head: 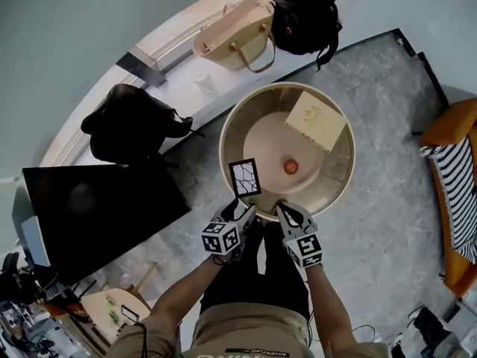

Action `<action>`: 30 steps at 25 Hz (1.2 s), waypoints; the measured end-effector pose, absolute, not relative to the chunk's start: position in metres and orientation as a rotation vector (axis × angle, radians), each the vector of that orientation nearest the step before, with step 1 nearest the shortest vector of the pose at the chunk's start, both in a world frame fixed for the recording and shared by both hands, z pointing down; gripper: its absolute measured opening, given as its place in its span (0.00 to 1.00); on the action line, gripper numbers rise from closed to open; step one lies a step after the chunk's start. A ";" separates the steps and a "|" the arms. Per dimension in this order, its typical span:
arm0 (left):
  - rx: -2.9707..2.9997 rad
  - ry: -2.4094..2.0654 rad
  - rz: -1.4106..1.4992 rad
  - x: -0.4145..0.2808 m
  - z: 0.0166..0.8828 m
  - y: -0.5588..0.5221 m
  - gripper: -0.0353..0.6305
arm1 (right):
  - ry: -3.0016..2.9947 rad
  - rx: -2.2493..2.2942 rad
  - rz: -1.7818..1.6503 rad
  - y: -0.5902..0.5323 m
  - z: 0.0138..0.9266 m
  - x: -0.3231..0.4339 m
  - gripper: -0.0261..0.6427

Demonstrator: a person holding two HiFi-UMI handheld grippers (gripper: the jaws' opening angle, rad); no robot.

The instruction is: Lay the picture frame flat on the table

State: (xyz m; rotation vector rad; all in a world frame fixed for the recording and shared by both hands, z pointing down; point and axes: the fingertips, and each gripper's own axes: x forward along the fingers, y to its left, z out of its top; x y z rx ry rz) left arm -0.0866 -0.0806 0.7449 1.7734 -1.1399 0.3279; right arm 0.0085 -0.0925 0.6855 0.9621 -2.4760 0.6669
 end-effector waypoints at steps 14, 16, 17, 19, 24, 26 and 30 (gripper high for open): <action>2.169 -1.161 0.242 -0.061 0.549 -0.124 0.06 | -2.525 1.065 0.396 -0.112 0.501 0.024 0.05; 2.219 -1.171 0.234 -0.059 0.528 -0.128 0.06 | -2.534 1.093 0.365 -0.114 0.483 0.026 0.05; 2.238 -1.178 0.229 -0.059 0.517 -0.131 0.06 | -2.542 1.107 0.348 -0.115 0.474 0.027 0.05; 2.276 -1.194 0.216 -0.058 0.493 -0.138 0.06 | -2.557 1.139 0.317 -0.119 0.454 0.030 0.05; 2.415 -1.225 0.198 -0.044 0.424 -0.157 0.06 | -2.600 1.247 0.251 -0.137 0.394 0.047 0.05; 2.478 -1.252 0.192 -0.041 0.399 -0.166 0.06 | -2.618 1.284 0.199 -0.147 0.369 0.051 0.05; 2.569 -1.290 0.155 -0.034 0.356 -0.179 0.06 | -2.649 1.337 0.117 -0.163 0.331 0.057 0.05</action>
